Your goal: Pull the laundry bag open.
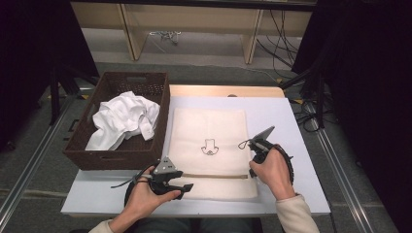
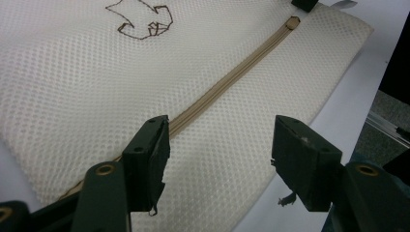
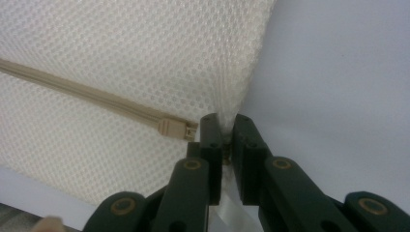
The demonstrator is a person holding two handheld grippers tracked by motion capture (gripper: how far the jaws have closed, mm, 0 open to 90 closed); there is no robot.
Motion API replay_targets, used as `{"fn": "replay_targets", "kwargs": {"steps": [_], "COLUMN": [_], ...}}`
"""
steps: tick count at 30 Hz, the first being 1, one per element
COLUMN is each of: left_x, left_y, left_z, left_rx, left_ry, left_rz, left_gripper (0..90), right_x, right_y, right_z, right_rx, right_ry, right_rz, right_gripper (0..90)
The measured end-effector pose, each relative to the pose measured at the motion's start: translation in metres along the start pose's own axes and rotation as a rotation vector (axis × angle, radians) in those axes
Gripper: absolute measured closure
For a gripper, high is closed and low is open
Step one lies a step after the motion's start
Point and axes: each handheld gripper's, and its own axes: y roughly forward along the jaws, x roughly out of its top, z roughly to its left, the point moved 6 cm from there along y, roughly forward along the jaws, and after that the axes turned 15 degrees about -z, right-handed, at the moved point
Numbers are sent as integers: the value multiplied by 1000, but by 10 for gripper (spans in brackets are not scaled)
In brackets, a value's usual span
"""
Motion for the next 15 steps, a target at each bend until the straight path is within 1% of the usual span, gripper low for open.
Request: {"fn": "replay_targets", "kwargs": {"steps": [1, 2, 3, 4, 5, 6, 7, 9, 10, 11, 12, 13, 14, 15], "left_x": [2, 2, 3, 5, 7, 7, 9, 11, 12, 12, 13, 14, 15, 16], "left_y": [1, 3, 4, 6, 7, 8, 10, 13, 14, 16, 17, 18, 19, 21], "left_z": [-1, -2, -3, -4, -5, -6, -7, -9, -8, -10, -12, -12, -11, -13], "left_rx": [-14, -11, -23, -28, -35, -32, -38, -43, -55, -54, -63, -62, -68, -77], "left_ry": [18, 1, 1, 5, 9, 2, 10, 15, 45, 29, 23, 36, 53, 37], "left_rz": [-6, -12, -16, -19, -28, -27, -33, -31, -24, -32, -39, -35, -30, -36], "left_gripper": [386, 386, 387, 390, 392, 395, 395, 395, 396, 395, 395, 395, 394, 394], "right_x": [1, 1, 2, 3, 2, 2, 2, 2, 2, 2, 2, 3, 4, 4], "right_y": [0, -1, -2, -3, -5, -7, -7, -8, -9, -10, -11, -11, -9, -11], "right_z": [-3, -2, -2, -1, 1, 3, 4, 4, 4, 4, 5, 4, 1, 2], "right_rx": [8, -2, 10, 3, 2, -1, -1, -3, -3, -6, -6, -7, 4, 5], "right_ry": [-47, -39, -54, -42, -20, 6, 3, -4, -8, 4, 4, 0, -51, -33], "right_rz": [-14, -29, -41, -39, -24, -13, -25, -25, -25, -19, -25, -24, -59, -38], "right_gripper": [849, 850, 849, 849, 849, 850, 850, 849, 850, 849, 849, 849, 849, 849]}}
